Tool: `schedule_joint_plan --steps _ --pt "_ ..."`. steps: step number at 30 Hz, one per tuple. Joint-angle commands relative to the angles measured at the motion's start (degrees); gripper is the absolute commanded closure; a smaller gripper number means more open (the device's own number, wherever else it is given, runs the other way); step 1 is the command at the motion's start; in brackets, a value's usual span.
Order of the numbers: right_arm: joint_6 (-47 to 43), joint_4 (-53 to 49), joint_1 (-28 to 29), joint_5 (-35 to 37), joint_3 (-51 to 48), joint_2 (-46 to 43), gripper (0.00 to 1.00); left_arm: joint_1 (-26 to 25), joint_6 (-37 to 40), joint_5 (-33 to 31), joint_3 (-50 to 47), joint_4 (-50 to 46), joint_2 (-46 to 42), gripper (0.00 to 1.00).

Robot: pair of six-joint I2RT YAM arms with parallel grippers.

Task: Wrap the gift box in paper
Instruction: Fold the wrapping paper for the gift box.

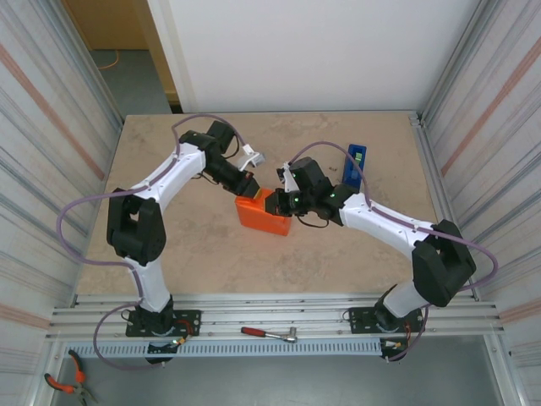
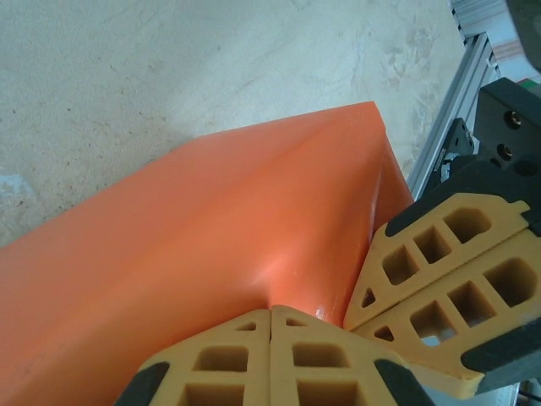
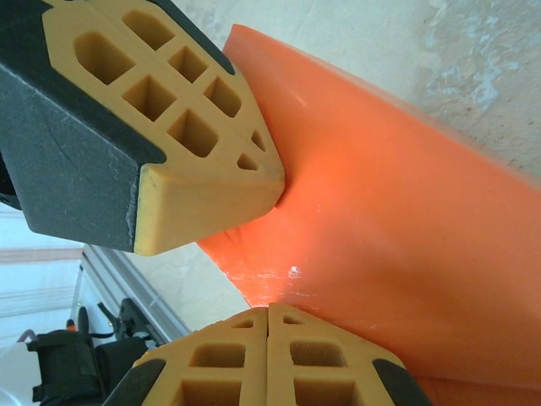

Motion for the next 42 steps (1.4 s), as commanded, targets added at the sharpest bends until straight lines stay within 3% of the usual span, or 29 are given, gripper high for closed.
schedule_joint_plan --steps 1,6,9,21,42 --pt "-2.88 -3.86 0.0 3.1 -1.53 0.17 1.0 2.62 -4.12 2.38 -1.01 2.9 -3.21 1.0" --pt "-2.94 -3.55 -0.57 2.75 -2.38 0.48 1.0 4.81 -9.72 8.41 0.02 8.16 -7.23 0.9" --pt "-2.94 -3.54 -0.72 2.78 -2.56 0.53 1.0 4.76 -10.49 9.7 1.44 8.1 -7.92 0.9" --pt "-2.67 -3.05 -0.97 2.6 -3.19 0.66 1.0 0.74 -6.76 3.78 0.15 4.54 -6.32 1.0" --pt "-2.89 -4.06 -1.93 1.38 -0.92 -0.45 1.0 0.17 -5.04 -1.6 -9.11 5.96 -5.46 1.0"
